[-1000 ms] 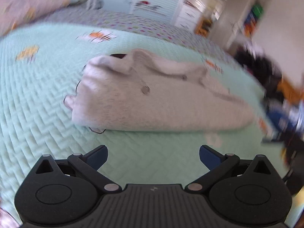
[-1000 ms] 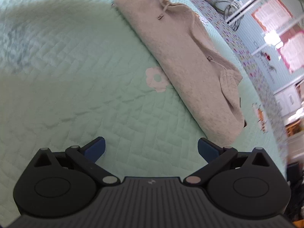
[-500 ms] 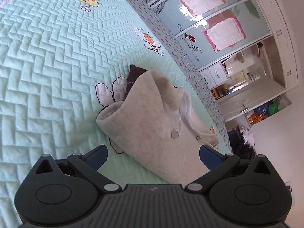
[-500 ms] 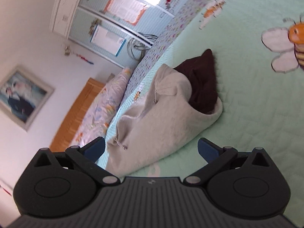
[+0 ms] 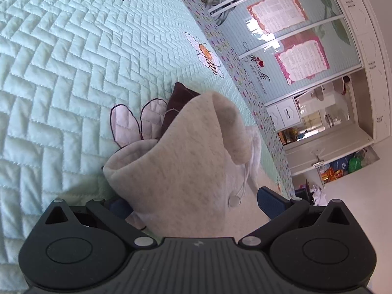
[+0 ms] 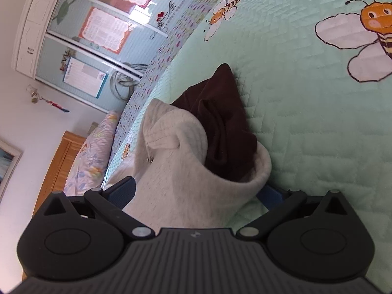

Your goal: Fold clothes

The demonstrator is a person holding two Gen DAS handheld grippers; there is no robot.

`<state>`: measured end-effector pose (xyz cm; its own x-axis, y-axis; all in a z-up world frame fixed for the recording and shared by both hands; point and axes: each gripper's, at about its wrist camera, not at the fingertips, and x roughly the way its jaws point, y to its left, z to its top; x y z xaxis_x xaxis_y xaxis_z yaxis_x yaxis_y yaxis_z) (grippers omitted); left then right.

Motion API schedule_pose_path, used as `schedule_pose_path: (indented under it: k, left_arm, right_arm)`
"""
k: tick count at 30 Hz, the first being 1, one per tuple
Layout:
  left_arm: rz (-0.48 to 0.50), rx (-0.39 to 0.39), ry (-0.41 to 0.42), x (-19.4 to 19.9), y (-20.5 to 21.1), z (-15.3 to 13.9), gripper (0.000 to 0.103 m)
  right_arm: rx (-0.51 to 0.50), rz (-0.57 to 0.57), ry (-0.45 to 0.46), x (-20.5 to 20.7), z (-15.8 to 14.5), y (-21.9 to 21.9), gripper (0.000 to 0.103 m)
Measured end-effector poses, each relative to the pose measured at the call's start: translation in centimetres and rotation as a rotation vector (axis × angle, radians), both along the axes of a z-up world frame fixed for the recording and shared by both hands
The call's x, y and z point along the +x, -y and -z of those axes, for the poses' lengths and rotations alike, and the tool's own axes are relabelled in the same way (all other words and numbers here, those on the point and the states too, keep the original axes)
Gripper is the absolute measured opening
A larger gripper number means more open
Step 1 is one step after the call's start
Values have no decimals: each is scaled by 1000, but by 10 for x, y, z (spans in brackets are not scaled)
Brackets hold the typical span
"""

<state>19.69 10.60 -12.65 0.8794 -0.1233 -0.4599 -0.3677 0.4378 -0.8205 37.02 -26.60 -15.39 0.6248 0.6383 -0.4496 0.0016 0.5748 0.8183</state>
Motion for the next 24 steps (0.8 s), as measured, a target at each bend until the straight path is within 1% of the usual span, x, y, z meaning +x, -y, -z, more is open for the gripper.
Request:
schedule_pose_path:
  k: [2,4,7,9,10,11,12,13,14,15,16,17,18,20,24]
  left_arm:
    - [-14,-18,4,7,-3,1,103]
    - [-28,-26,0,13,-5,1,103]
    - [-22,10,-25,21,-1,-2,103]
    - [-14,45,-46,30,3,-7,102]
    - [-11,62,-56,34,6,-9,102]
    - [-8,82,-64,36,8,-11,102]
    - [-4,107,-74,38,10,-14,102]
    - [0,132,-86,40,13,-16,101]
    - [5,159,-100,42,16,-19,99]
    - [13,186,-112,45,18,-23,97]
    - [15,208,-124,47,20,-26,92]
    - [8,224,-143,48,20,-27,66]
    - [0,214,-152,46,17,-27,32]
    - [7,131,-102,41,8,-23,25]
    - [32,94,-30,25,1,-23,22]
  right_arm:
    - [16,18,4,4,3,-1,103]
    - [25,5,21,8,4,-3,103]
    - [15,-31,71,8,6,-6,102]
    - [13,-27,92,4,8,-4,92]
    - [24,-24,97,3,10,-1,79]
    - [57,-19,84,3,15,4,57]
    - [93,-12,63,5,22,9,48]
    - [120,-6,48,6,28,13,40]
    - [126,-6,47,6,30,16,35]
    - [120,-11,53,6,30,16,34]
    - [112,-15,59,5,29,16,33]
    - [99,-17,67,3,26,15,32]
    - [100,-16,73,1,24,15,31]
    - [173,5,71,-2,22,19,29]
    - [349,44,46,-6,23,21,27]
